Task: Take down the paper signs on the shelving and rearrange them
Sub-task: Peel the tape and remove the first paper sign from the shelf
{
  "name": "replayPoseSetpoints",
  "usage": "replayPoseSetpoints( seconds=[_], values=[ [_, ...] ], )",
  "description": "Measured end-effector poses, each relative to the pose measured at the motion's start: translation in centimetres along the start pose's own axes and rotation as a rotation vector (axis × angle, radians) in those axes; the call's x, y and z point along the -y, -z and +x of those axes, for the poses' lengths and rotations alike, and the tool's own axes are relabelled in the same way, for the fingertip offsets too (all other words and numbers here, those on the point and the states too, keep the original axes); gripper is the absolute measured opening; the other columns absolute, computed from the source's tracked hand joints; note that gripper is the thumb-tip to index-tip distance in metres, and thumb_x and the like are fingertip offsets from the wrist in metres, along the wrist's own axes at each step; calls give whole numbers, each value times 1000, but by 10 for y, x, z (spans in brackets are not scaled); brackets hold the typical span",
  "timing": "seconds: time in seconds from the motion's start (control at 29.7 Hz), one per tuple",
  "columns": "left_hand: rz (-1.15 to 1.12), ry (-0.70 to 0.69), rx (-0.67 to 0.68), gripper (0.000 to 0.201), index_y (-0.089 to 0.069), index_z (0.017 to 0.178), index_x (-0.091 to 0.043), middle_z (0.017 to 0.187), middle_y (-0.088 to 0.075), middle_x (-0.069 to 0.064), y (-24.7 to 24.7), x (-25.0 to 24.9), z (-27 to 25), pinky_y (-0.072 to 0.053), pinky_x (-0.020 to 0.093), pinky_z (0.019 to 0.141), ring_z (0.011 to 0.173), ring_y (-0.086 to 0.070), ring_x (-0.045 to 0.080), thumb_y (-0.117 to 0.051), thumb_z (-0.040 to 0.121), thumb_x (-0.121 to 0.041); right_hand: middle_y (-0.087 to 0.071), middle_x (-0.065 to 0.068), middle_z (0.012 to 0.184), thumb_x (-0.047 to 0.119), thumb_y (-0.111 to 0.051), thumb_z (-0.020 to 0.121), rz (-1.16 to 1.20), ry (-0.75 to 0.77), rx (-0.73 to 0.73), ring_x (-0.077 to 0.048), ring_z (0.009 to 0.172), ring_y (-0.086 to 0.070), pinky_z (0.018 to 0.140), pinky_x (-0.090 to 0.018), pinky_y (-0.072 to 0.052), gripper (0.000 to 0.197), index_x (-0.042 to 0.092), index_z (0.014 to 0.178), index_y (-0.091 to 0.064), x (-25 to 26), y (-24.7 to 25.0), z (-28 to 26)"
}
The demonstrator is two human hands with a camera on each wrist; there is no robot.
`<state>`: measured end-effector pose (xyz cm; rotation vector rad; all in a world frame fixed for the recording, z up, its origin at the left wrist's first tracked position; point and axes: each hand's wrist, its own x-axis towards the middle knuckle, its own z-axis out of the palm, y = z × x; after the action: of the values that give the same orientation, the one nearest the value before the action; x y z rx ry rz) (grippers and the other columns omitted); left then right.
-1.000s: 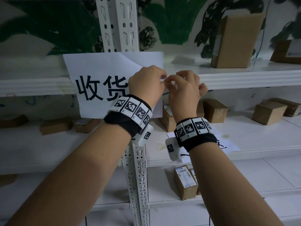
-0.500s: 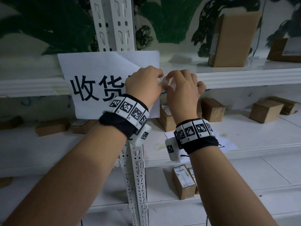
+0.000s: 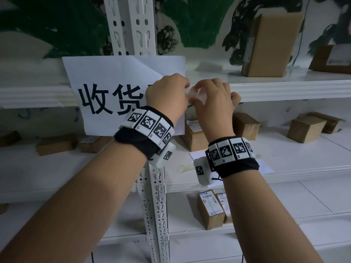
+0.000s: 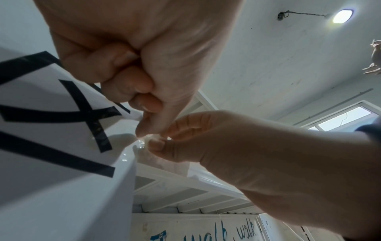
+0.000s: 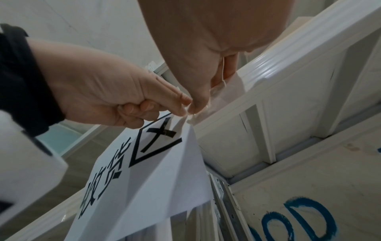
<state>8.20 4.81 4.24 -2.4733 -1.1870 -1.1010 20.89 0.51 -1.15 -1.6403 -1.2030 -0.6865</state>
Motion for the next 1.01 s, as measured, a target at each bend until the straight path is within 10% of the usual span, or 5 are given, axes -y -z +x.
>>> replayPoseSetpoints(
  seconds=[0.71,1.01],
  values=[
    [-123,38,1,41,-68,127,-38,122,-74,0,-1,6,-5,-52,39,85,109,-69,30,-62,93,-17,-63,1,120,9,-70,91,-87,-1,-3,-27,117,-56,95,-42,-24,19,25,100,-72,5,-7,-3],
    [-123,32,12,38,-67,129,-36,118,-74,2,-3,5,-7,-53,41,85,107,-69,32,-63,94,-21,-60,5,128,29,-75,92,-37,-22,40,-23,124,-52,94,-38,-21,14,32,105,-74,9,-1,-5]
  ],
)
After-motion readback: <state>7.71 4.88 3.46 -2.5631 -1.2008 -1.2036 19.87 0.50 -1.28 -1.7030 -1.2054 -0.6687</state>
